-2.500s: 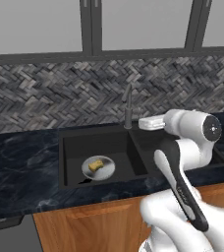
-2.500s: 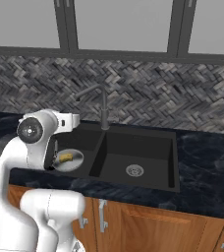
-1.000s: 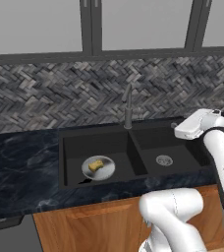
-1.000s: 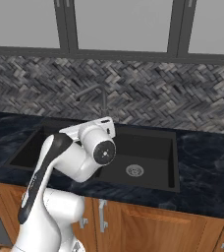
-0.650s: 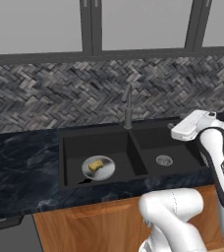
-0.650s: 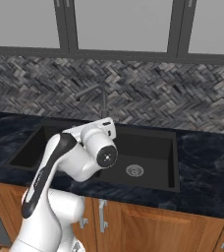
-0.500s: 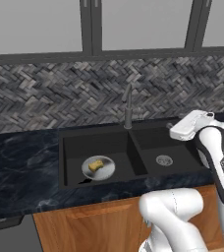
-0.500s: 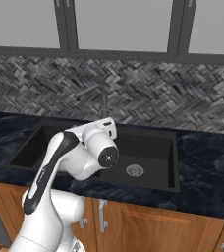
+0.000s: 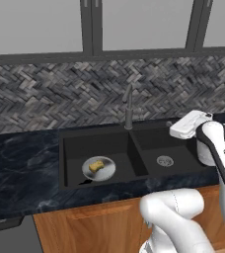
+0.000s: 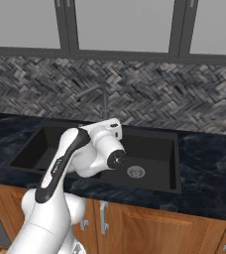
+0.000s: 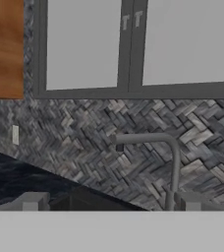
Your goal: Pick the pan and sponge and place them into the sink. Then turn on the water.
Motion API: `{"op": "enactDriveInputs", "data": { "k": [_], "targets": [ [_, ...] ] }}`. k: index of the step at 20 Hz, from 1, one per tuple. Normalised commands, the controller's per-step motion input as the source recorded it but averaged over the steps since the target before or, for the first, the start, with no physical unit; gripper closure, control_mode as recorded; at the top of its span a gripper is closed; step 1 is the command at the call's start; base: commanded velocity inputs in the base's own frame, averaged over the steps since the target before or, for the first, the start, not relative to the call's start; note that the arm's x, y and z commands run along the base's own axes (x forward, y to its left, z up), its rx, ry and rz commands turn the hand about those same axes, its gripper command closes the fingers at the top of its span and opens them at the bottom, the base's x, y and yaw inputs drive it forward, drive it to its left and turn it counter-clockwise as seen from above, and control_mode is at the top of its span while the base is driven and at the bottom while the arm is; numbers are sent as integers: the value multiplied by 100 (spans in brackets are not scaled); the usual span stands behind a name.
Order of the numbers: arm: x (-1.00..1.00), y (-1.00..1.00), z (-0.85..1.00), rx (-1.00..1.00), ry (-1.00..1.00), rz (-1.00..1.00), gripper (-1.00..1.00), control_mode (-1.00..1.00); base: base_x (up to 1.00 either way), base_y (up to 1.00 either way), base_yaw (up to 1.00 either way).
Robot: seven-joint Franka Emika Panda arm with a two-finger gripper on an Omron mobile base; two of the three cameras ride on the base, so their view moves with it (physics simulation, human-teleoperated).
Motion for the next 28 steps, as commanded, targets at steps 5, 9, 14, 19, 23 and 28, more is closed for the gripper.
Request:
{"op": "enactDriveInputs", "data": {
  "k": [5, 9, 14, 19, 23, 28],
  "targets": [
    [22, 0, -4, 2, -1, -3, -100, -100, 0, 0, 0],
    [19, 0, -3, 1, 0, -4, -100, -100, 0, 0, 0],
    [14, -1, -5, 1, 0, -5, -100, -100, 0, 0, 0],
    [18, 0, -7, 1, 0, -4, -100, -100, 0, 0, 0],
    [23, 0, -7, 3, -1, 0, -100, -100, 0, 0, 0],
    [21, -4, -12, 3, -1, 0, -100, -100, 0, 0, 0]
  ]
}}
